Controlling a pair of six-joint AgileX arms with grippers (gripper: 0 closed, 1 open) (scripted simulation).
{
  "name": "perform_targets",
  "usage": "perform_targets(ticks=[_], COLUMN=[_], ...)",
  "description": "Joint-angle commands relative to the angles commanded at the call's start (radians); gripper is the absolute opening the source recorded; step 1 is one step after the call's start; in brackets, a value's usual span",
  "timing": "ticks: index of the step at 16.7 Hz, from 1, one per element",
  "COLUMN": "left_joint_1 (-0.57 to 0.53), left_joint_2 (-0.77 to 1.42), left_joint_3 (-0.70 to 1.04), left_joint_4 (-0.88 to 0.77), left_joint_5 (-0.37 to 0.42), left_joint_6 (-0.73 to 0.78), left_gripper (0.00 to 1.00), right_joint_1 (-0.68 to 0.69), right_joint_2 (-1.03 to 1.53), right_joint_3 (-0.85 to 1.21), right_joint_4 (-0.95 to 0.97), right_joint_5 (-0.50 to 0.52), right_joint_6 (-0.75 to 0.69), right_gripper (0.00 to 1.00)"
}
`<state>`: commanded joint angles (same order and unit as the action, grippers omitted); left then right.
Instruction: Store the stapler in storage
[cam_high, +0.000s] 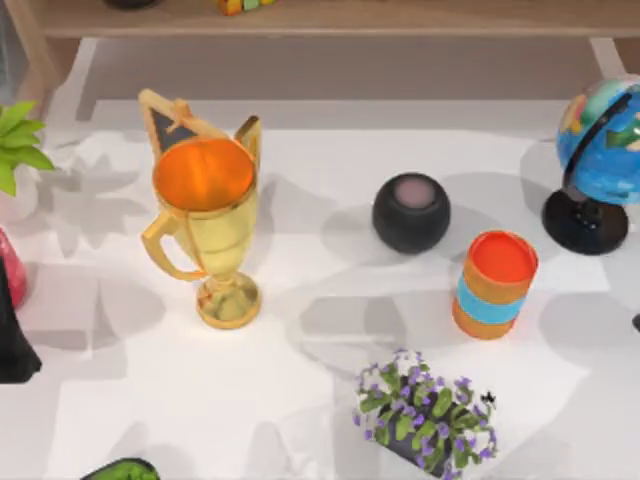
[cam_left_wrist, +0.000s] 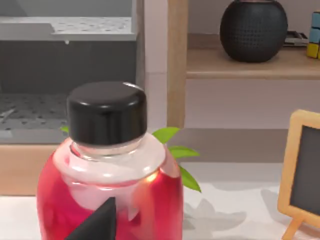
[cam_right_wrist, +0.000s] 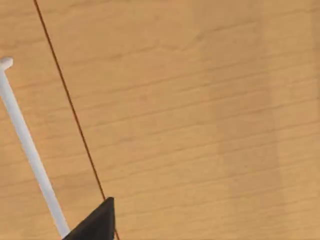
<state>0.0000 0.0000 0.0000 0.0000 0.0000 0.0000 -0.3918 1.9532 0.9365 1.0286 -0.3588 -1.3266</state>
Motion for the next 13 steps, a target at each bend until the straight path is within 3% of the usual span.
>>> perform_targets(ticks=[6, 13], left_joint_1=[0.0, 0.0], left_joint_2=[0.0, 0.0], left_joint_3=[0.0, 0.0], left_joint_4=[0.0, 0.0], left_joint_5=[0.0, 0.0], left_joint_6=[0.0, 0.0], left_gripper=[1.0, 1.0], right_joint_1=[-0.063, -0.062], right_joint_2=[0.324, 0.347], right_joint_3=[0.151, 0.162], right_joint_4=[0.166, 0.175], right_joint_5=[-0.059, -0.062], right_joint_6=[-0.214, -0.23], right_gripper=[1.0, 1.0])
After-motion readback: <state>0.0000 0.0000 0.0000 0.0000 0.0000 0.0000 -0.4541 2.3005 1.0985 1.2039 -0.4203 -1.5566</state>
